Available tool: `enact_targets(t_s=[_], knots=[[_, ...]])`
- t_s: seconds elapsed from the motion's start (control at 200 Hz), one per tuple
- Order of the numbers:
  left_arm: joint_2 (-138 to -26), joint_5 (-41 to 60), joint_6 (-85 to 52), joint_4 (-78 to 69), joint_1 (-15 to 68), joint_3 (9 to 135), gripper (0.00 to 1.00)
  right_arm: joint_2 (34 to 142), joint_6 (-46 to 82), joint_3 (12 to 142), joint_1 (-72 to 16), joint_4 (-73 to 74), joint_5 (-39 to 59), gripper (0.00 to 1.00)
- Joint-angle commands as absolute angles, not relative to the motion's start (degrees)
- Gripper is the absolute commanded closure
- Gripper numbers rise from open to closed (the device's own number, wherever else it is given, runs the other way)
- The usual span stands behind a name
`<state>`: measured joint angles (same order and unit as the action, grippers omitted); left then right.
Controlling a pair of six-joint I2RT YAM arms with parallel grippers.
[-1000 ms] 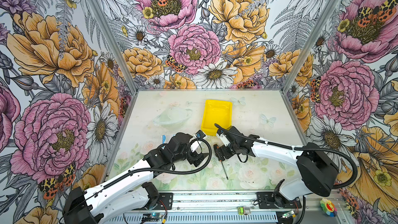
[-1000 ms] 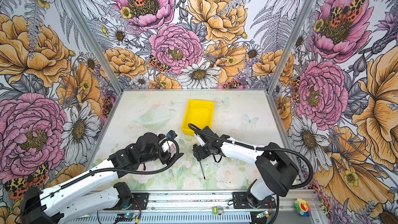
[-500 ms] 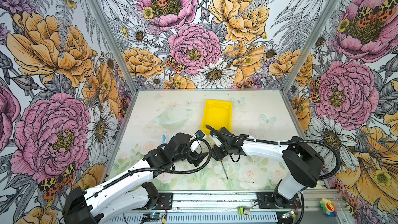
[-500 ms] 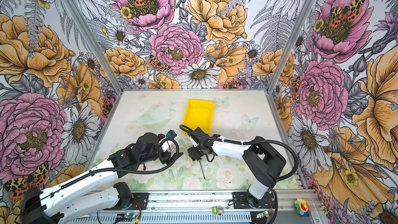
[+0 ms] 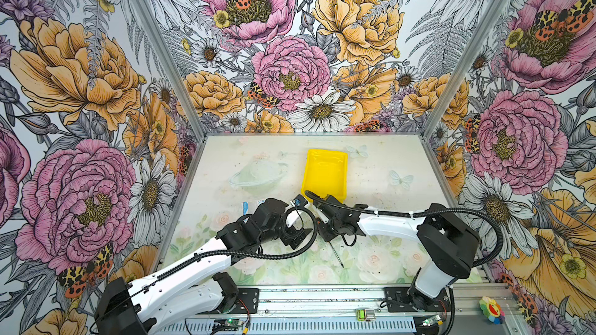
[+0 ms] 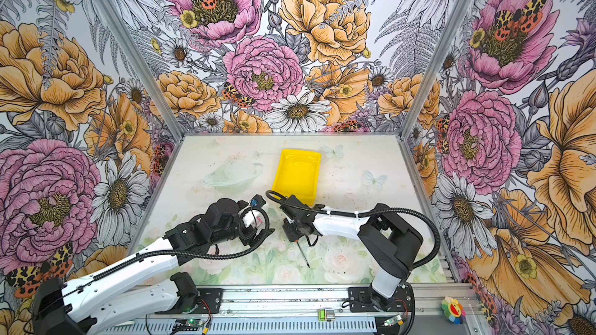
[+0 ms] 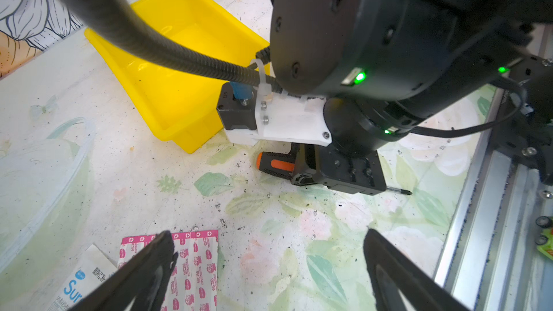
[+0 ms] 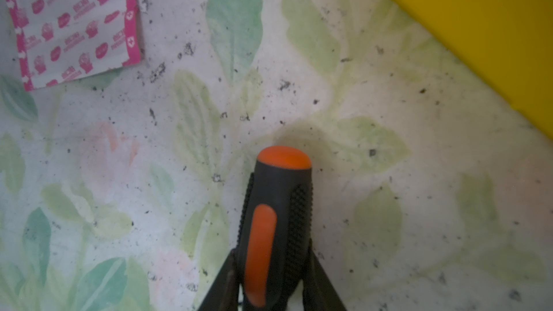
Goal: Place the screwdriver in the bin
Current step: 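Close the right gripper on the orange screwdriver handle while the left gripper hovers, then lift the screwdriver with the right gripper and carry it over the yellow bin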
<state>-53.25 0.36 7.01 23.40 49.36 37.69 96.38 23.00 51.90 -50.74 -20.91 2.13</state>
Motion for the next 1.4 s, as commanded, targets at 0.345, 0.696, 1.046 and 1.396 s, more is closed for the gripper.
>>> enact_targets(t_s=[0.345, 0.696, 1.046, 1.396], knots=[[-52.1, -1.4, 6.4, 22.6, 50.5, 36.7, 0.01, 93.5, 25.1, 52.0, -52.1, -23.4, -2.4, 0.90], [-50.6, -3.2, 6.3, 21.1, 50.2, 36.4, 0.01, 89.9, 23.1, 59.9, -50.5, -25.1, -4.5, 0.97], [-48.8, -2.0, 4.5, 17.4, 46.6, 35.0, 0.01, 94.0, 23.2, 72.9, -43.1, -26.1, -3.8, 0.99], [-52.1, -0.4, 4.8, 13.8, 44.8, 35.7, 0.01, 105.2, 22.9, 86.9, -35.3, -25.9, -1.4, 0.99]])
